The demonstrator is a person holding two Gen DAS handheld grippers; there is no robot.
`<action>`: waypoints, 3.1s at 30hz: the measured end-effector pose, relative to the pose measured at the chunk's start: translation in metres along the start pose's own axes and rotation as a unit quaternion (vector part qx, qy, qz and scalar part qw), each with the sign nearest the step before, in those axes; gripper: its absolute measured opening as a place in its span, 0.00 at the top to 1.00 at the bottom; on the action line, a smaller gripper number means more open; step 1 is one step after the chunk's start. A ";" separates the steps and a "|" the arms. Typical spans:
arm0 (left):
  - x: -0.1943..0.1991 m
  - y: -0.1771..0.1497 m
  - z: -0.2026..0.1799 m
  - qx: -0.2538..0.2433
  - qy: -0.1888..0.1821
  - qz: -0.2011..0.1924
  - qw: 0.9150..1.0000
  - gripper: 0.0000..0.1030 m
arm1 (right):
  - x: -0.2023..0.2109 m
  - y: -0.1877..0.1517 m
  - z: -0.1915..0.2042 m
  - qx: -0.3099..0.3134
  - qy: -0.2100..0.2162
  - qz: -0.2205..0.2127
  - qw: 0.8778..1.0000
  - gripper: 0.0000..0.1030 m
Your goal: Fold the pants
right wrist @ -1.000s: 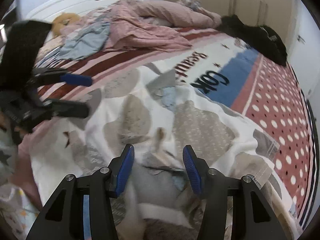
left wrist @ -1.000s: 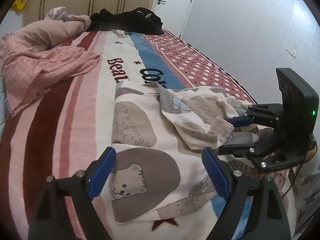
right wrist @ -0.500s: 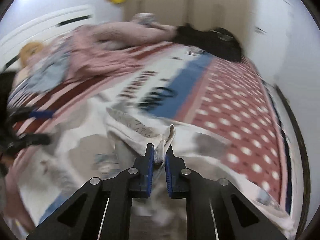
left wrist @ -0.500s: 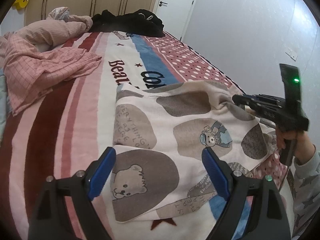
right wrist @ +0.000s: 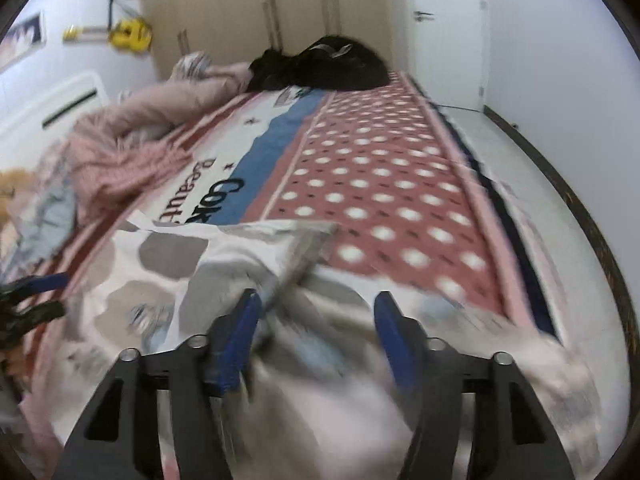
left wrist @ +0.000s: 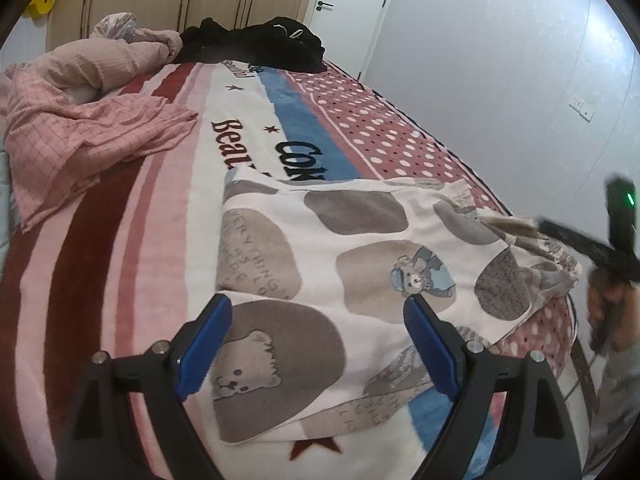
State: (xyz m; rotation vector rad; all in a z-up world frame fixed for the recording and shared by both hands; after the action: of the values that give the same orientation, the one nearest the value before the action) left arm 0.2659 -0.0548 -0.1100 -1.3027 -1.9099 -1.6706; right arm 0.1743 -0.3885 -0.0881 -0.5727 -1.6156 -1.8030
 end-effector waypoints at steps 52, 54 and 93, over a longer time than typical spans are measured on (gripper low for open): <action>0.042 -0.002 0.053 0.050 -0.012 -0.036 0.998 0.17 | -0.029 -0.006 0.213 0.178 0.204 0.021 0.962 0.49; 0.035 0.002 0.042 0.046 -0.023 -0.031 0.998 0.17 | -0.007 0.000 0.188 0.160 0.189 -0.001 0.969 0.43; -0.077 0.021 0.071 0.112 -0.121 0.120 0.979 0.37 | -0.101 -0.008 0.053 -0.038 0.243 0.118 0.962 0.39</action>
State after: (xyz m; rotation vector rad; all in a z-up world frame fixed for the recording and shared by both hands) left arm 0.3478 -0.0256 -0.1721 -1.6269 -1.9121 -1.1899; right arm 0.2341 -0.3184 -0.1562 -0.3048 -1.1035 -1.6670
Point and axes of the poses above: each gripper's, at about its wrist camera, not at the fingertips, and x roughly against the way its jaws point, z to its left, y to its top, the point moved 1 cm from there along -x, roughly the way its jaws point, and after that the axes turned 3 degrees about x, right-handed, at the moved point
